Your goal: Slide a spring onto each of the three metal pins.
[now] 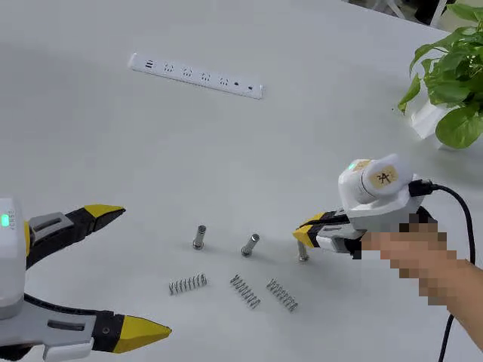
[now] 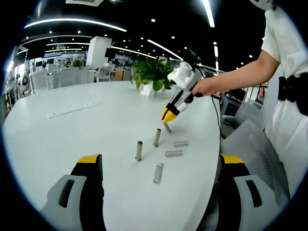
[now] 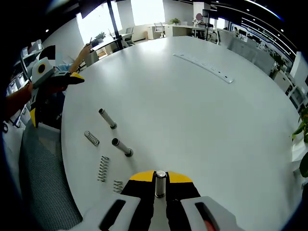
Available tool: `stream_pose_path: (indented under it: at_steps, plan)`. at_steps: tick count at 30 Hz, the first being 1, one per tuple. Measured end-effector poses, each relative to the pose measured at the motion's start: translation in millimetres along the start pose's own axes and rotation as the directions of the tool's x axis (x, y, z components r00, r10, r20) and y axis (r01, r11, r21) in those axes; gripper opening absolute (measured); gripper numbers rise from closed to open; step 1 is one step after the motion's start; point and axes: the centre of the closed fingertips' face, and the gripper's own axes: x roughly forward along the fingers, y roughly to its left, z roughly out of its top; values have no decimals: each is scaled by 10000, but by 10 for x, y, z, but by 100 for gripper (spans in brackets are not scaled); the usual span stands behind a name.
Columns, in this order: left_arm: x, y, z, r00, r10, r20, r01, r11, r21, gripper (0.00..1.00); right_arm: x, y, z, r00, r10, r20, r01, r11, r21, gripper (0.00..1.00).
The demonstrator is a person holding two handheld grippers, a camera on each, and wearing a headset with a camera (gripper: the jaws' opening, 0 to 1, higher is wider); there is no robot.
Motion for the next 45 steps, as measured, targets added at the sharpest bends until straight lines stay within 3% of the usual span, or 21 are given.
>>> stream_pose_path:
  at_steps: [31,45]
  plan:
    - [-9,-28,2,10000,-35,-1,35,10000,69,99,-191,80,-221,9988,-303,389,288,9989,383,4]
    - [-14,-34,9,10000,-55,42,55,10000,35,99,-181,123,-203,9980,-322,539,302,9989,362,4]
